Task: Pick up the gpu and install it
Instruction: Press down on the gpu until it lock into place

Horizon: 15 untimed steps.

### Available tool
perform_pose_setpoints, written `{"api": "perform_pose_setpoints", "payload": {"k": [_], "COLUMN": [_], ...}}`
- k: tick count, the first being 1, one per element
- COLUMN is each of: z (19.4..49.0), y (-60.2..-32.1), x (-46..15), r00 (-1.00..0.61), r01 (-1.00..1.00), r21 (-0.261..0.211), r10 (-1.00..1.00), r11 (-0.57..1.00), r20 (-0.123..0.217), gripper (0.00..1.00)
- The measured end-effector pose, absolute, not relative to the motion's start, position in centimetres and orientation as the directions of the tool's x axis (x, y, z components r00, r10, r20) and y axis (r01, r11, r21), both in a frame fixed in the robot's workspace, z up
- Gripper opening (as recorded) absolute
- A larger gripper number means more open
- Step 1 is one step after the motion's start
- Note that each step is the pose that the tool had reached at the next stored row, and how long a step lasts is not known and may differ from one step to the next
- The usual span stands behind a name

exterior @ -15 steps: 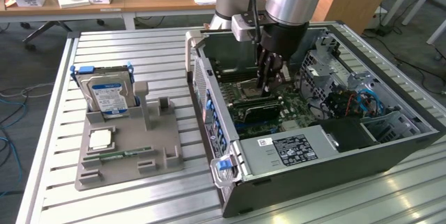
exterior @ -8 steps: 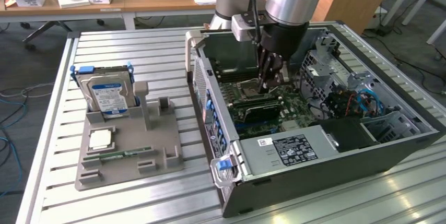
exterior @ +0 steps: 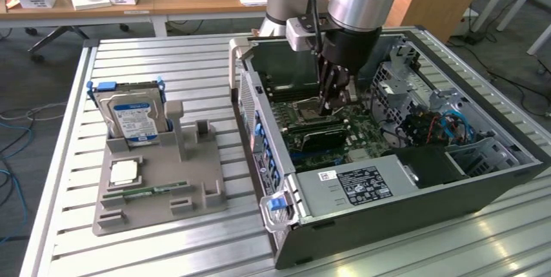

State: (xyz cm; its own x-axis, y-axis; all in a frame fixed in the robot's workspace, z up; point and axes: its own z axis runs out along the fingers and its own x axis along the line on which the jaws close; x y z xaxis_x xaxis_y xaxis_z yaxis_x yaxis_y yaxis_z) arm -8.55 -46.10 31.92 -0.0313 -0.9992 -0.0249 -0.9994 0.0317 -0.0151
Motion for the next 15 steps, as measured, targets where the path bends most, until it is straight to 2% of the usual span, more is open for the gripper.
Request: {"api": "perform_pose_setpoints", "payload": {"k": [15], "z": [29.8], "y": [-46.1], "x": [-8.6], "r00": [-0.031], "r01": [-0.999], "r21": [-0.015], "r10": [-0.999], "r11": [0.032], "r20": [-0.025], "gripper": [0.10]}}
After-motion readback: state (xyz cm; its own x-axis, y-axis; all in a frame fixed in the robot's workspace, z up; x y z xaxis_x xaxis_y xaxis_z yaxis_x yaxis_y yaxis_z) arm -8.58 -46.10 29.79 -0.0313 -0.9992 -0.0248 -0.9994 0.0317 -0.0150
